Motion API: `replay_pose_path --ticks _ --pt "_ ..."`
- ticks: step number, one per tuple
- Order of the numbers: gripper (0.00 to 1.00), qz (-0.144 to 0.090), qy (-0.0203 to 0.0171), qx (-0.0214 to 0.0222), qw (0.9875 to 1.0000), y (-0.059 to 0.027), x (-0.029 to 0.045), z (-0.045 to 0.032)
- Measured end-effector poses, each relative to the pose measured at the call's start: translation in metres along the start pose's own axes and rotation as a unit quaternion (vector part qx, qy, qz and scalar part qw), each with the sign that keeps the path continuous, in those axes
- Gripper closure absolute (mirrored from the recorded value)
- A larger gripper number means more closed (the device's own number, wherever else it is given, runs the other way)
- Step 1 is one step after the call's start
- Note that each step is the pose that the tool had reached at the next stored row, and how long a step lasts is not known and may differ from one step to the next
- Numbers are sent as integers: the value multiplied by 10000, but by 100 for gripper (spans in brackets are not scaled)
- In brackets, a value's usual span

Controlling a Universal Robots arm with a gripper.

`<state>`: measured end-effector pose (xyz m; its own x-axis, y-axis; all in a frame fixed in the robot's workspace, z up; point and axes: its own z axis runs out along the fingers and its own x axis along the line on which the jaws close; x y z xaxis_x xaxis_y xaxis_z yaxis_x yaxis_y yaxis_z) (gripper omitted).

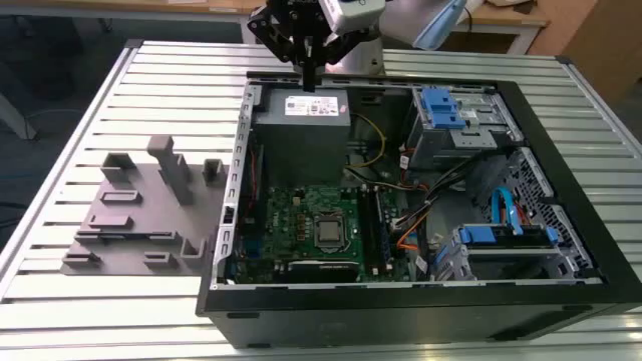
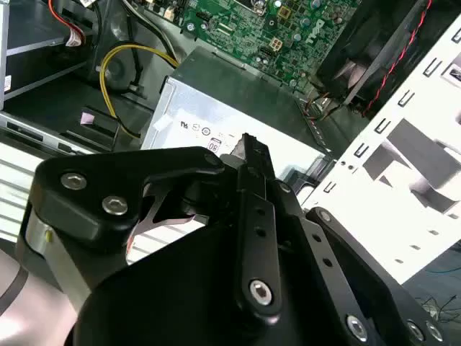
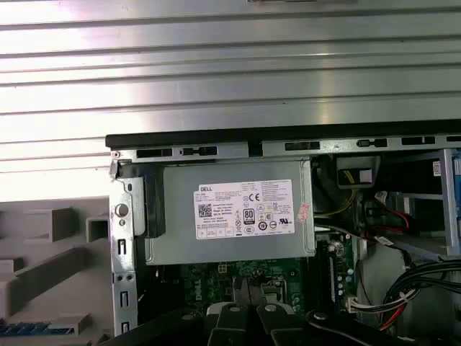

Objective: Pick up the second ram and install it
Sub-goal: 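Reach for the second ram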

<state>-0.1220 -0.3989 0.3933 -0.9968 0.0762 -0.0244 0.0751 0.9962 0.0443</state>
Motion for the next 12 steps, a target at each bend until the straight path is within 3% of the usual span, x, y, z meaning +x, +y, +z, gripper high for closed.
replay_pose_path --ticks 8,12 --pt "93 1 0 0 10000 -1 17 -1" --pt "93 0 0 0 10000 -8 106 -3"
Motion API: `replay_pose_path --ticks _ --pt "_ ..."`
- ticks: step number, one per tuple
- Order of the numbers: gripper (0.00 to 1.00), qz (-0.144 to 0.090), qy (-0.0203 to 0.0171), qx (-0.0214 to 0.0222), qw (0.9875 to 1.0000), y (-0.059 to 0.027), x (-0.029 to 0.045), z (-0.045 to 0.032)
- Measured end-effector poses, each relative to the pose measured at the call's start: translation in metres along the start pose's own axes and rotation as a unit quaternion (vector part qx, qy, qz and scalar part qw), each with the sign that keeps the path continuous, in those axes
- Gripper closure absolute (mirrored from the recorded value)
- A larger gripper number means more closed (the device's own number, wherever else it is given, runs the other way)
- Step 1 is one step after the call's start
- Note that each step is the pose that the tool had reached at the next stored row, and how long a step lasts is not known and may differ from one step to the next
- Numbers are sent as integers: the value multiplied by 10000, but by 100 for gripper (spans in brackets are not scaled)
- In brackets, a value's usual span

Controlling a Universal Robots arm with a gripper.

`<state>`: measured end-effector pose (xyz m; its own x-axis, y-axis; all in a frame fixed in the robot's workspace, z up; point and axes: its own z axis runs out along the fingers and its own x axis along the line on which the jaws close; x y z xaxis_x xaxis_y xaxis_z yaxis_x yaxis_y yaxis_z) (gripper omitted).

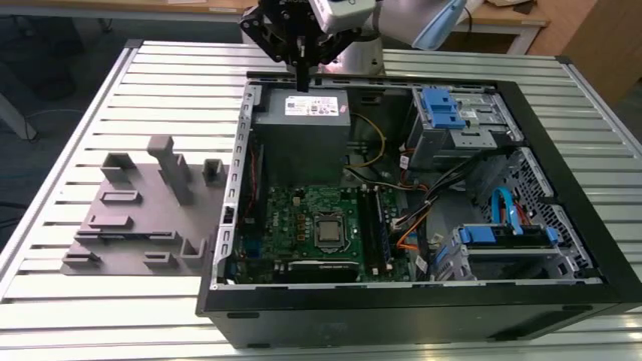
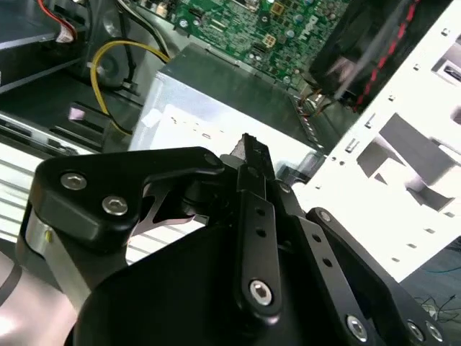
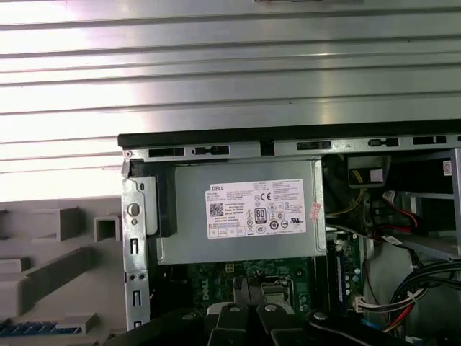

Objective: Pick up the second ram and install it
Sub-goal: 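Reach for the second ram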

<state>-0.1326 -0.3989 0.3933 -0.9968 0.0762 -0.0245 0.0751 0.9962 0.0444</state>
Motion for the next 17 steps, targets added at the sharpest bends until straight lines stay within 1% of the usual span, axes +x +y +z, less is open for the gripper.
replay_pose_path --ticks 8,17 --pt "93 1 -2 0 10000 -18 231 -6" --pt "93 1 -3 0 10000 -42 547 3"
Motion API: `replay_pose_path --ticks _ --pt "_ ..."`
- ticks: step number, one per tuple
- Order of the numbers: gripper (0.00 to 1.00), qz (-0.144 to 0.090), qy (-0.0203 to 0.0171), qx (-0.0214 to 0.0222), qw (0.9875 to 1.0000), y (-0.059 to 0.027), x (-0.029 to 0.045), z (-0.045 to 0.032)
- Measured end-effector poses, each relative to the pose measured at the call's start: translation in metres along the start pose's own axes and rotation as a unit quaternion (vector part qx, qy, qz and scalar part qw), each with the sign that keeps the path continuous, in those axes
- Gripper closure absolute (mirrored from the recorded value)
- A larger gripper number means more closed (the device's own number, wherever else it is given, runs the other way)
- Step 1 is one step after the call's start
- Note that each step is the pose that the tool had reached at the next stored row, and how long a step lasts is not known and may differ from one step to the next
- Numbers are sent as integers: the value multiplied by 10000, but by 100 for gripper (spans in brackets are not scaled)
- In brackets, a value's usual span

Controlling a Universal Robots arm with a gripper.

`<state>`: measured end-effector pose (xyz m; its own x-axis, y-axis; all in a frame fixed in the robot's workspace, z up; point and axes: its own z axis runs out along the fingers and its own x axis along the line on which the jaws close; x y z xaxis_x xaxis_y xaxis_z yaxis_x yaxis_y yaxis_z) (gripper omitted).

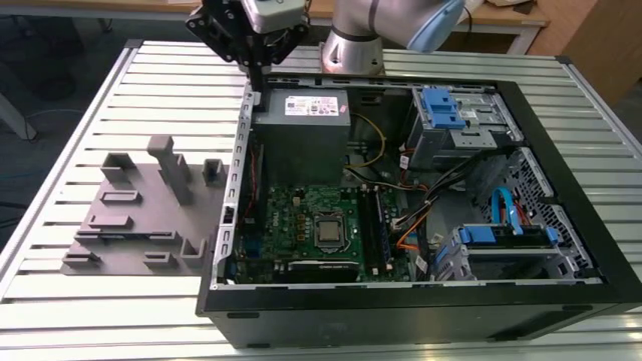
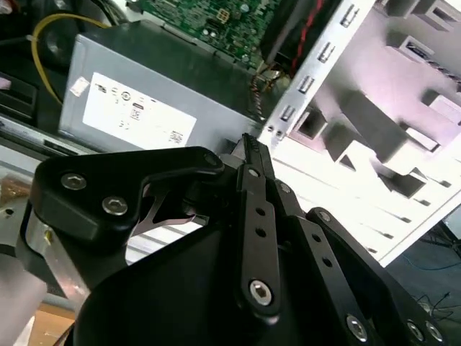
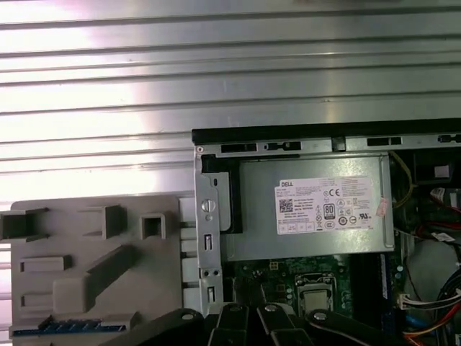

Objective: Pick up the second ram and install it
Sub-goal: 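Reach for the second ram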

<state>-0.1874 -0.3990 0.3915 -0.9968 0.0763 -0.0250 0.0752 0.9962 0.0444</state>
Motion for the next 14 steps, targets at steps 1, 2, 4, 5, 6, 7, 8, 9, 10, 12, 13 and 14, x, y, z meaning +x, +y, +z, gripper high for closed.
replay_pose_path --ticks 1,2,4,5,6,7,8,9,10,12,13,14 --pt "93 -1 0 0 10000 -3 42 1" --pt "93 -1 0 -1 10000 -7 87 2" --pt "93 0 0 0 10000 -14 177 1" --pt "93 0 -1 0 10000 -17 221 0" --pt "93 -1 -2 0 10000 -21 270 1" --pt "93 -2 -2 0 10000 -25 315 1" --pt "93 0 -3 -1 10000 -27 357 1" --pt "93 0 -3 -1 10000 -30 397 2" --pt "93 -1 -3 0 10000 -33 435 2" --pt "93 -1 -3 0 10000 -40 517 7" --pt "93 0 -3 0 10000 -43 557 11" --pt "93 0 -3 -1 10000 -46 594 14"
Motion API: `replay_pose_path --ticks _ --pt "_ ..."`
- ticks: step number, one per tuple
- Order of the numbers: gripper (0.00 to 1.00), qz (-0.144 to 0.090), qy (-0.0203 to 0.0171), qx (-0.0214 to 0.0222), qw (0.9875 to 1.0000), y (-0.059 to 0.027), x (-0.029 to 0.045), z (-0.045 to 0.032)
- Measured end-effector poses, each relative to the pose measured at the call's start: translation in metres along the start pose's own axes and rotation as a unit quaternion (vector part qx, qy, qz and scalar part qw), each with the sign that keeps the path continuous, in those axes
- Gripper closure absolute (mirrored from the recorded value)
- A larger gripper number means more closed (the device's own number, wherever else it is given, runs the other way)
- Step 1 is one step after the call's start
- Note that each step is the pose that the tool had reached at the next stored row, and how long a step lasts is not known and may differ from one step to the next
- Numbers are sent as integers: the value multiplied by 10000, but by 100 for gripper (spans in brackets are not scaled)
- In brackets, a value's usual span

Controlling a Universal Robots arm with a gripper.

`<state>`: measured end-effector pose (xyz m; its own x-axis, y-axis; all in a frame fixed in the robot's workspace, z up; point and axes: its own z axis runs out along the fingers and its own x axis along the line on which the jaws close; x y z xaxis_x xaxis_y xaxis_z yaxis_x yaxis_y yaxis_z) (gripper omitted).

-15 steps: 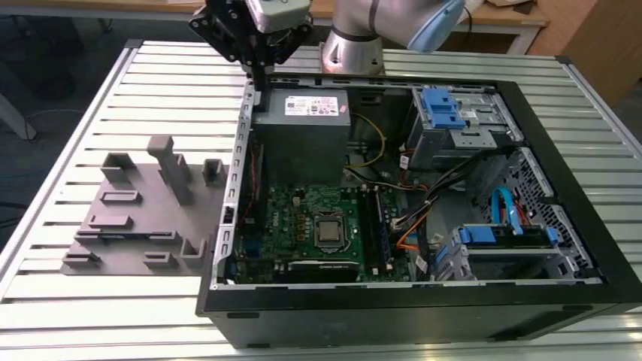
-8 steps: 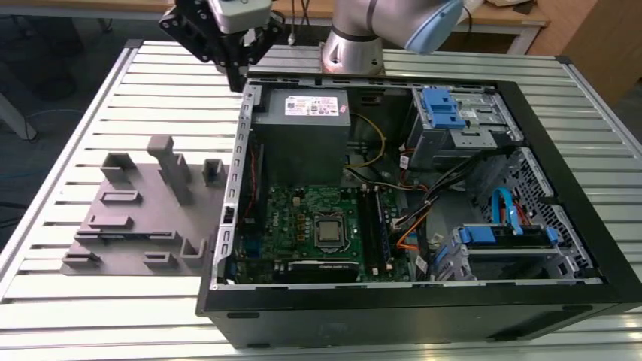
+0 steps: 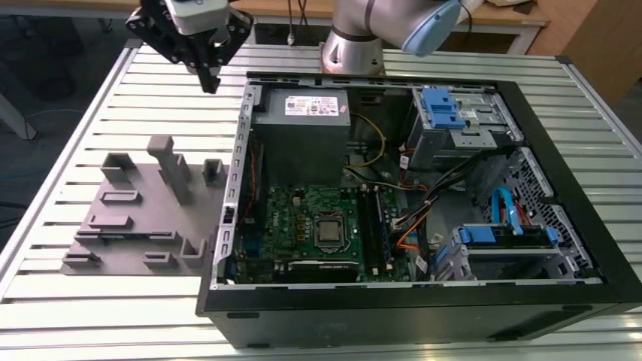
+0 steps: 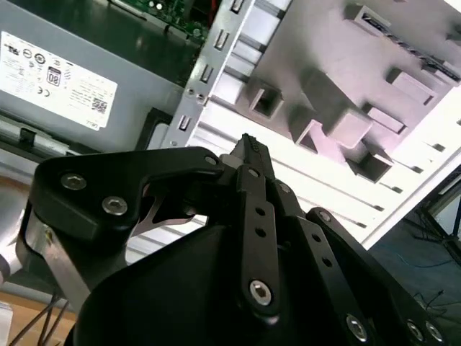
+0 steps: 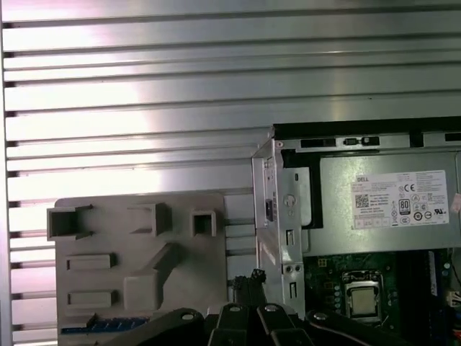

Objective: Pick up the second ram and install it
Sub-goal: 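Reach for the second ram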

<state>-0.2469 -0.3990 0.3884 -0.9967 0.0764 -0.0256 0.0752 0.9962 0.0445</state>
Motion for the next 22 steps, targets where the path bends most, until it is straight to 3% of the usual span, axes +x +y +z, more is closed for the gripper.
replay_pose_path --ticks 10,22 --pt "93 -1 0 0 10000 -51 336 22" --pt "93 -1 0 0 10000 -174 617 49"
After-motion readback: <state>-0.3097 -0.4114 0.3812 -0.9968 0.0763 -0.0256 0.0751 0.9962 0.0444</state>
